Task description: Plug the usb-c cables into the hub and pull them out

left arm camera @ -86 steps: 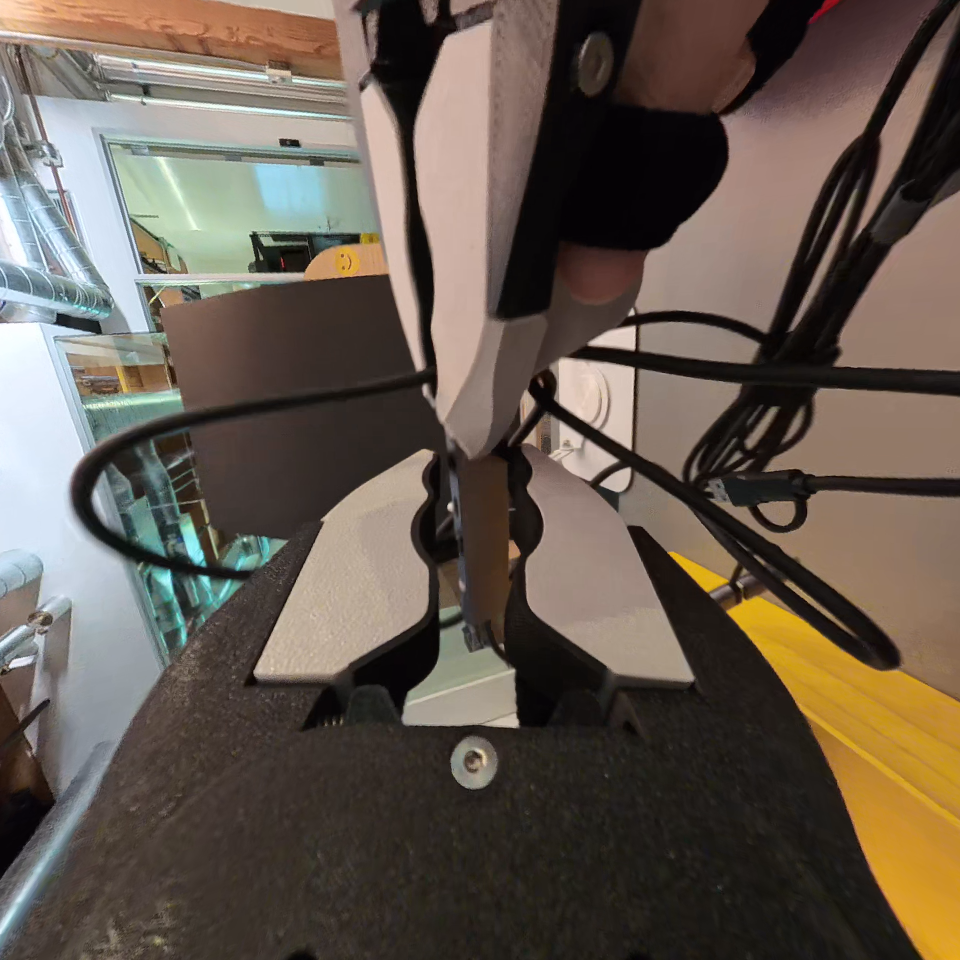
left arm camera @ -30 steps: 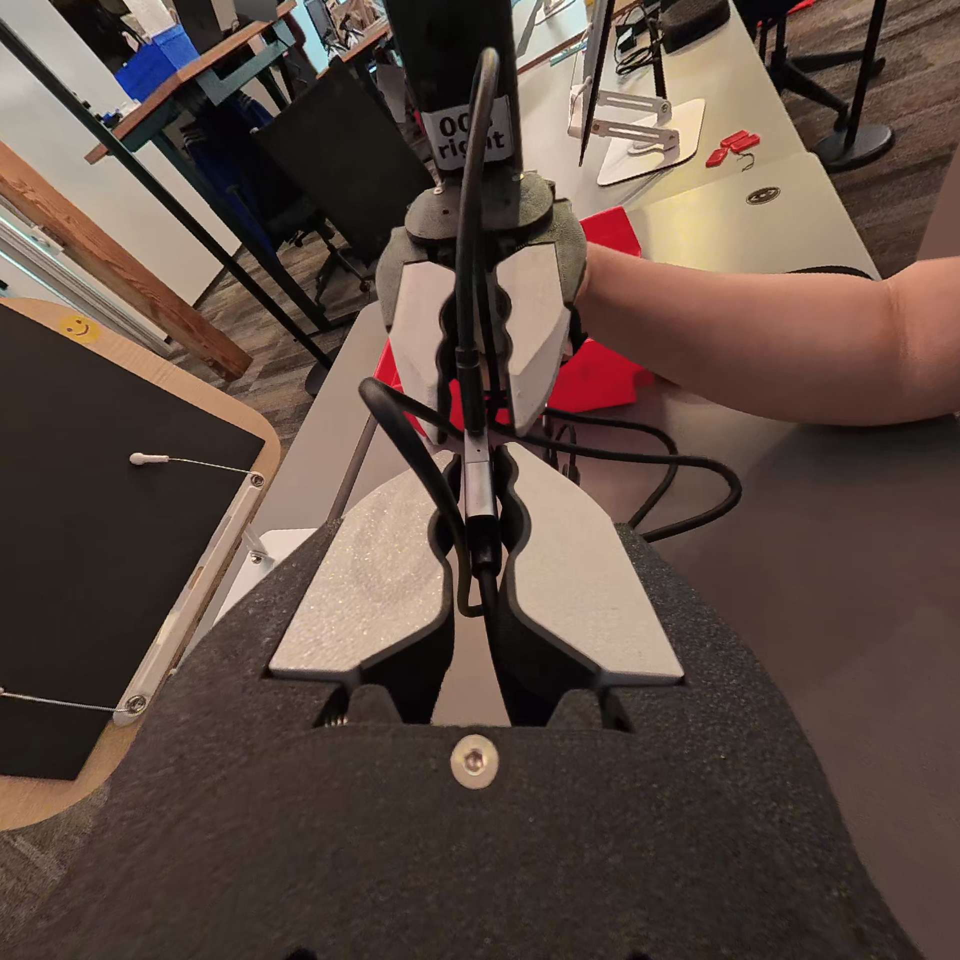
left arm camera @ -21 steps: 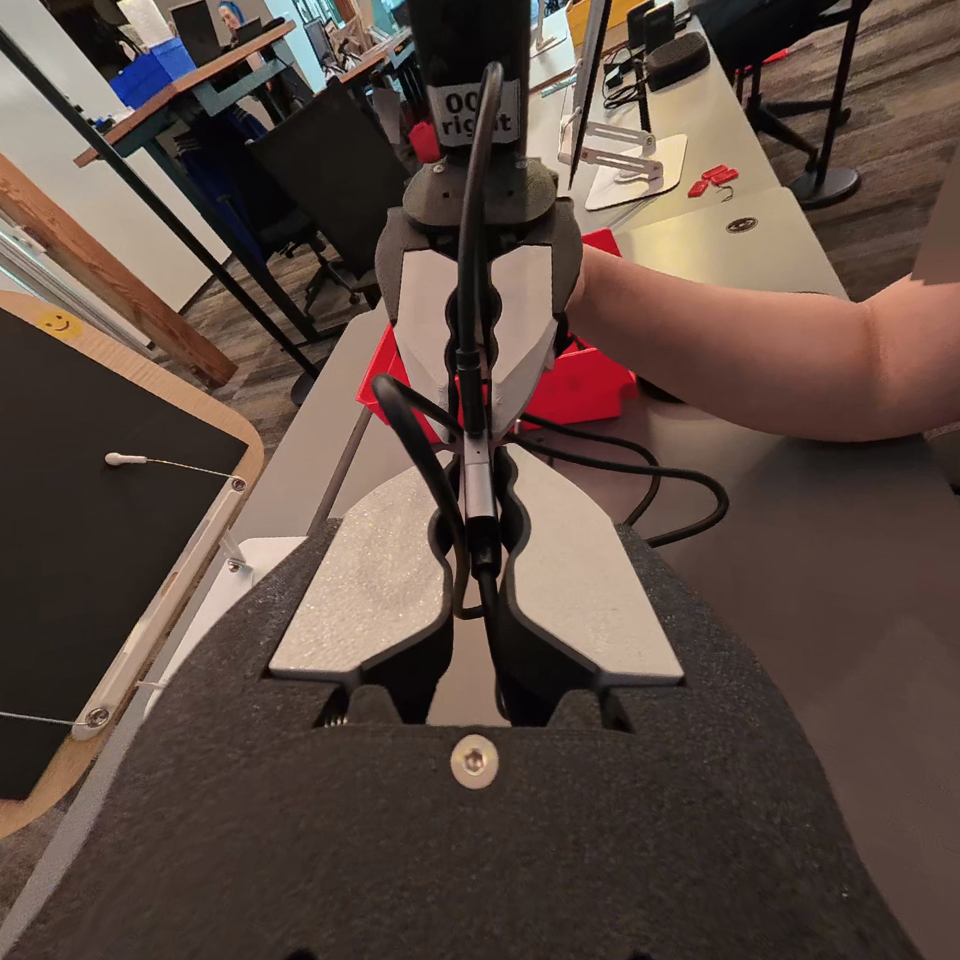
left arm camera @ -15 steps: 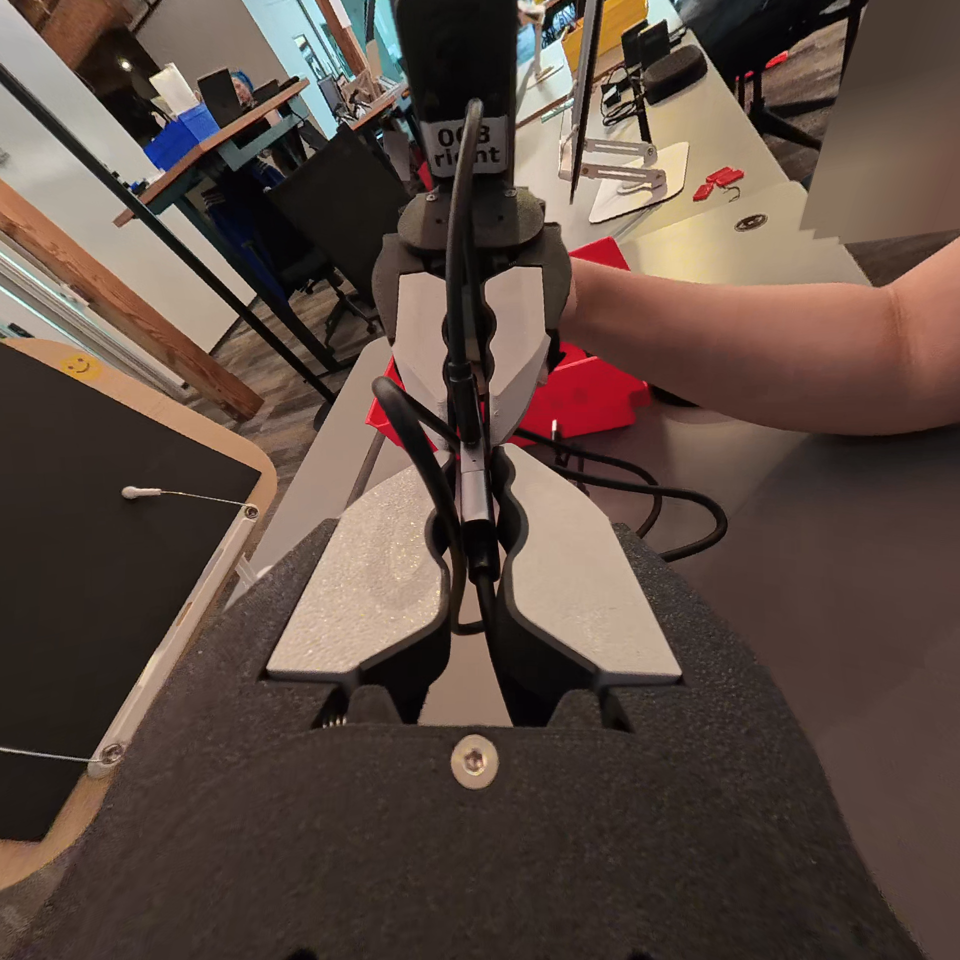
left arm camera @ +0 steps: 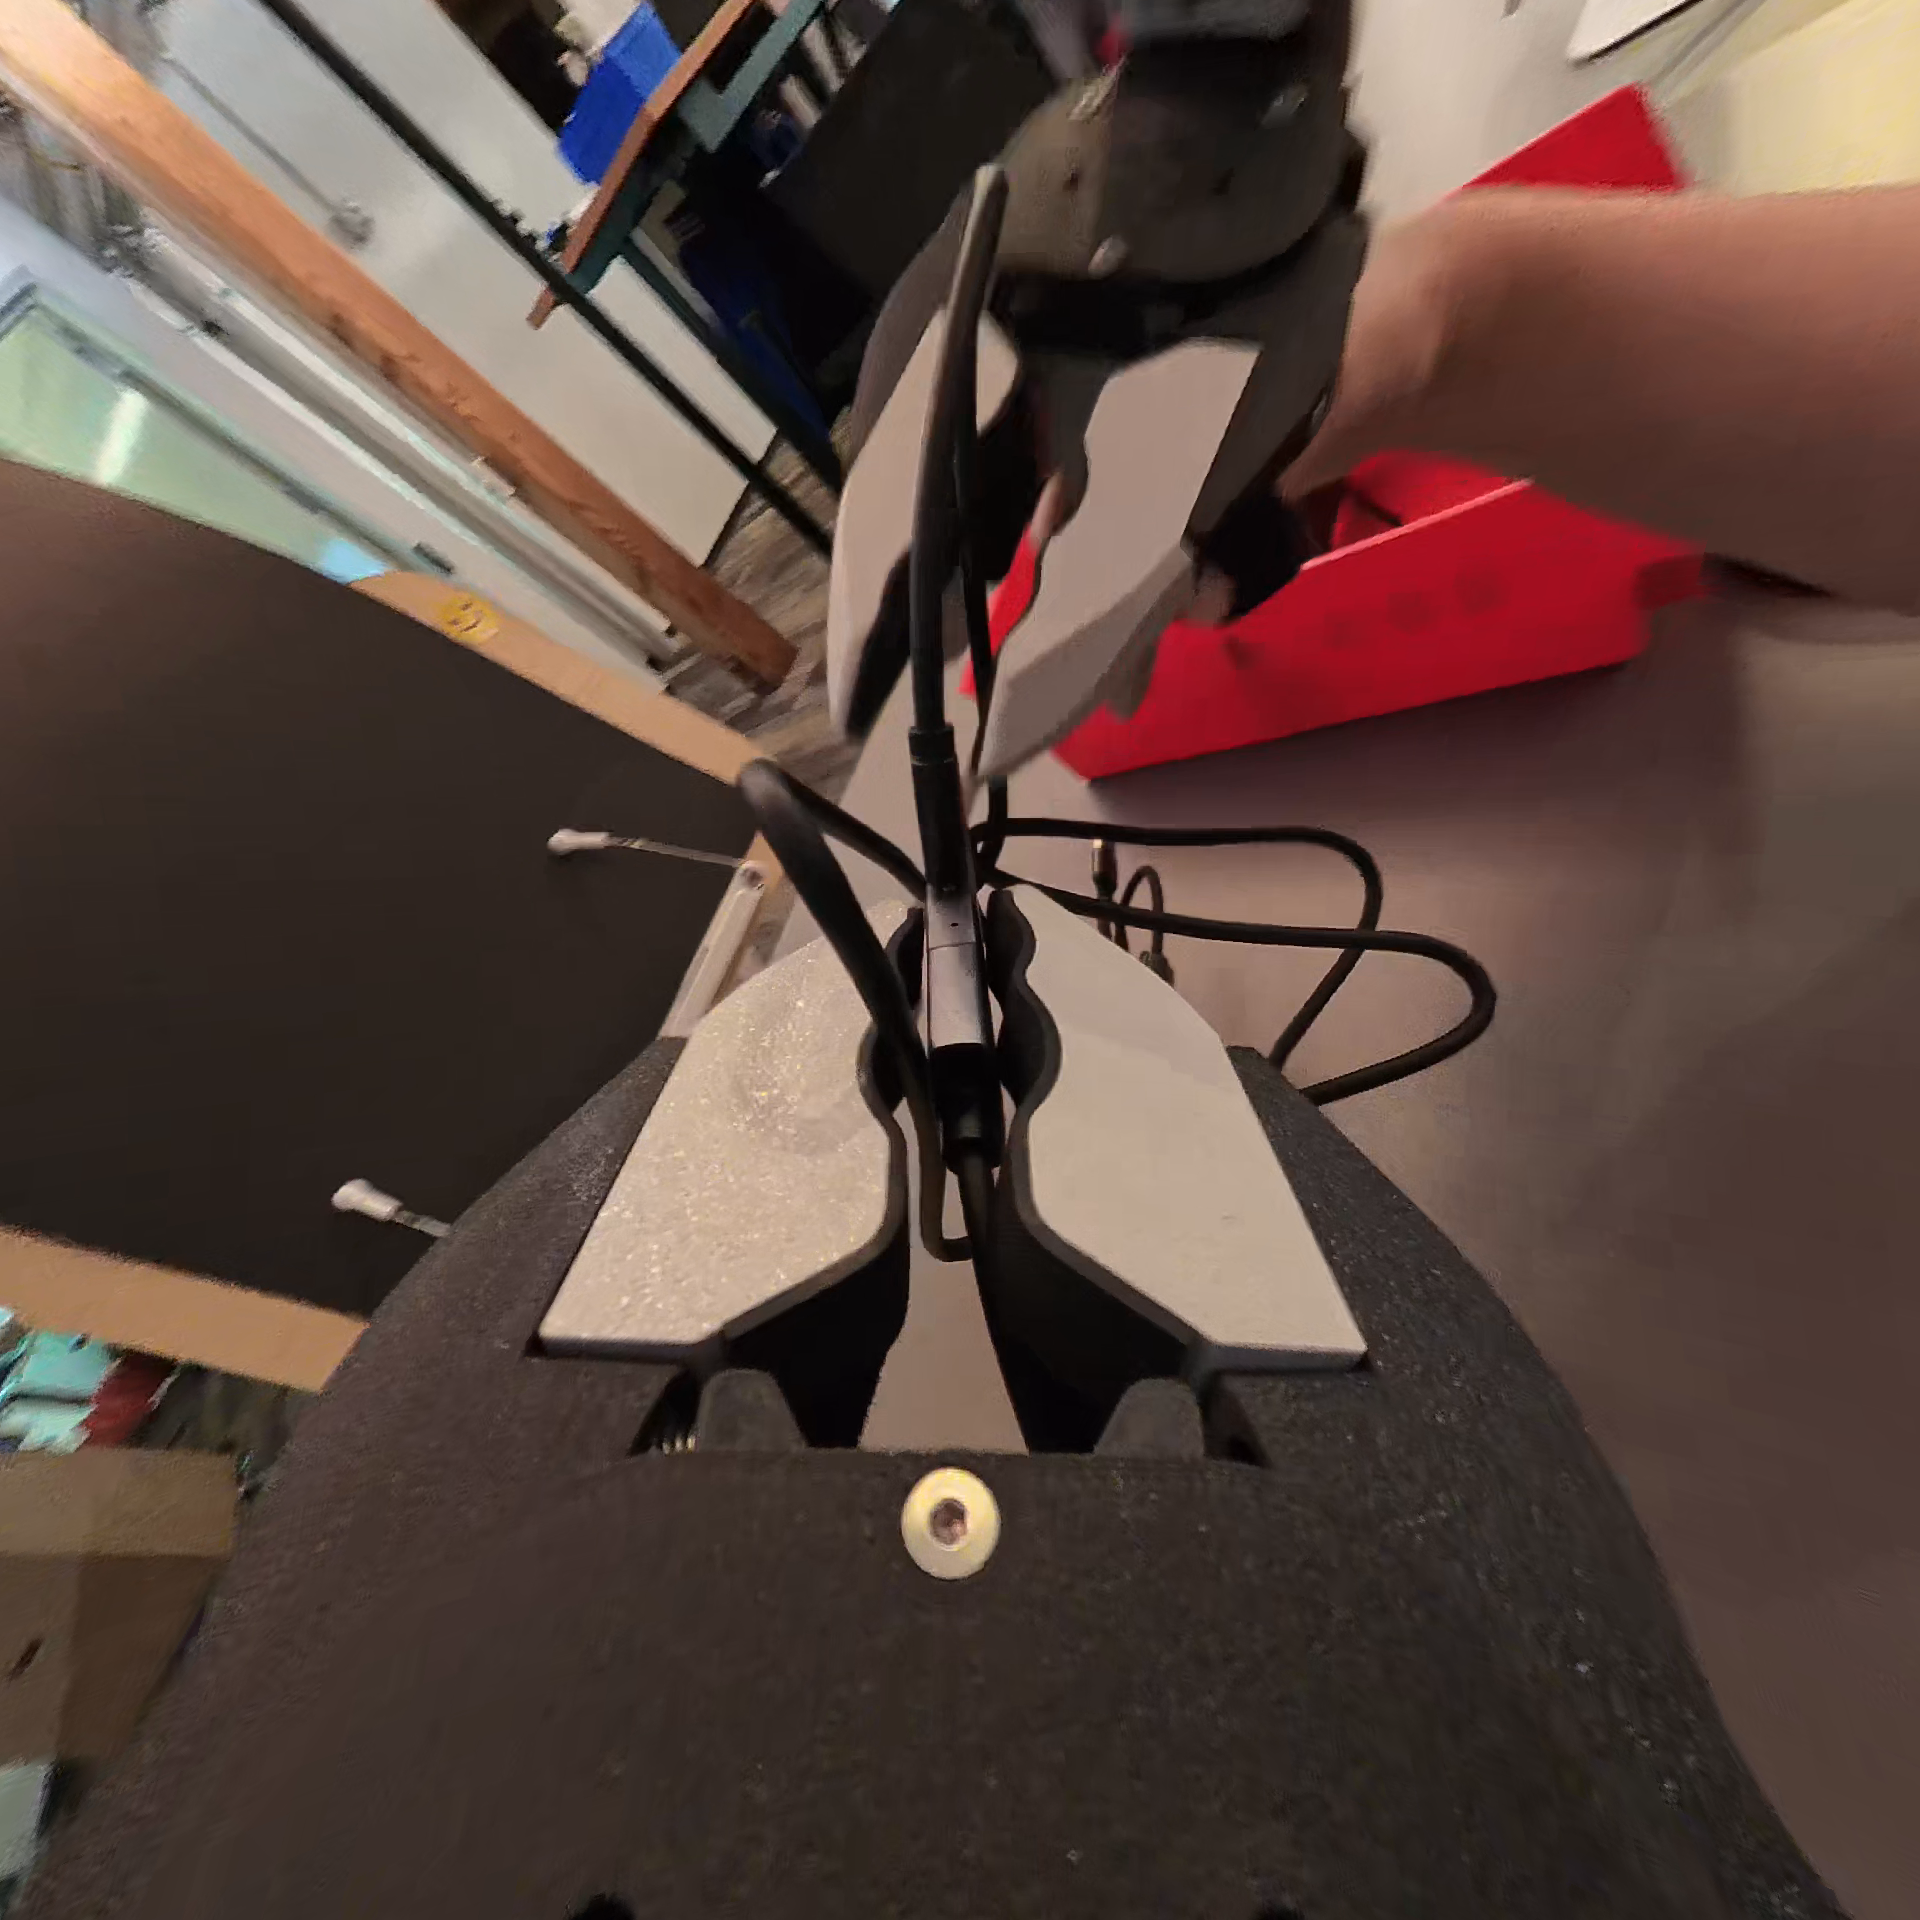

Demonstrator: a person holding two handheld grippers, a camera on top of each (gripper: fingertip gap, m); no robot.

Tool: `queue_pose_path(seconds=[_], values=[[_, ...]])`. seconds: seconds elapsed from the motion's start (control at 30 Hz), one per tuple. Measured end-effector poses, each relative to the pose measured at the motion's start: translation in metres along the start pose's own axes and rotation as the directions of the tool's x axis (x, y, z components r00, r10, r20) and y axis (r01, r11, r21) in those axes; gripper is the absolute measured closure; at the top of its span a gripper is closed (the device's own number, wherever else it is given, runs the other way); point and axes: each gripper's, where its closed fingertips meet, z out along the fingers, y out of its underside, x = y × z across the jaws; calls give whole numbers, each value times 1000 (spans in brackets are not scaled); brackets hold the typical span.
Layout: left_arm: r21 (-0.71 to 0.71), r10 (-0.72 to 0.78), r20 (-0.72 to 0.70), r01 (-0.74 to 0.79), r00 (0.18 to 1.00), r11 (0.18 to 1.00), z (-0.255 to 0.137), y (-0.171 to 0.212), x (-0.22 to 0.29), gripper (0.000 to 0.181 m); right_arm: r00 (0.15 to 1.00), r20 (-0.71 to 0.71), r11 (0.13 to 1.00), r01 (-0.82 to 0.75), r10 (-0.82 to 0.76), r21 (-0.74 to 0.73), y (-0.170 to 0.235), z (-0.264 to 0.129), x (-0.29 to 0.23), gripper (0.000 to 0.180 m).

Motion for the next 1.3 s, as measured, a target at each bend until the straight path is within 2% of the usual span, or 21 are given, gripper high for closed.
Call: queue_pose_path(seconds=[0.1,0.23,0.3,0.43,0.57,0.63,0.7,0.8,0.9,1.0,1.2,1.3], values=[[-67,19,108,-11,994,998,3,14,-14,169,981,-171,995,-98,93,-24,-6,-26,31,147],[-116,74,198,-52,977,992,18,32,-20,169,925,-71,924,-377,372,-60,-16,-43,13,162],[-142,138,197,-111,971,984,30,42,-14,169,881,-80,876,-473,467,-90,-12,-38,5,161],[-194,240,165,-207,957,959,50,64,1,169,804,-201,786,-592,560,-178,23,-18,-14,161],[-165,236,160,-209,958,964,57,65,13,169,751,-250,735,-656,611,-174,55,-4,-46,165],[-161,235,155,-210,959,964,59,65,23,169,735,-292,742,-662,612,-111,70,1,-52,163],[-144,219,167,-196,961,970,61,68,33,169,743,-331,769,-635,582,-71,83,6,-57,152],[-92,159,195,-144,968,985,64,75,49,169,772,-385,814,-575,505,-85,92,11,-58,152],[-98,205,158,-191,966,977,70,85,69,169,775,-382,810,-577,503,-105,97,16,-67,149],[-86,222,167,-210,961,974,70,90,74,169,795,-412,816,-551,446,-178,110,15,-72,158],[-112,274,152,-259,950,959,73,104,80,169,810,-392,794,-551,436,-257,130,20,-85,165],[-130,299,144,-281,943,951,73,108,81,169,810,-378,798,-554,449,-238,133,22,-86,166]])
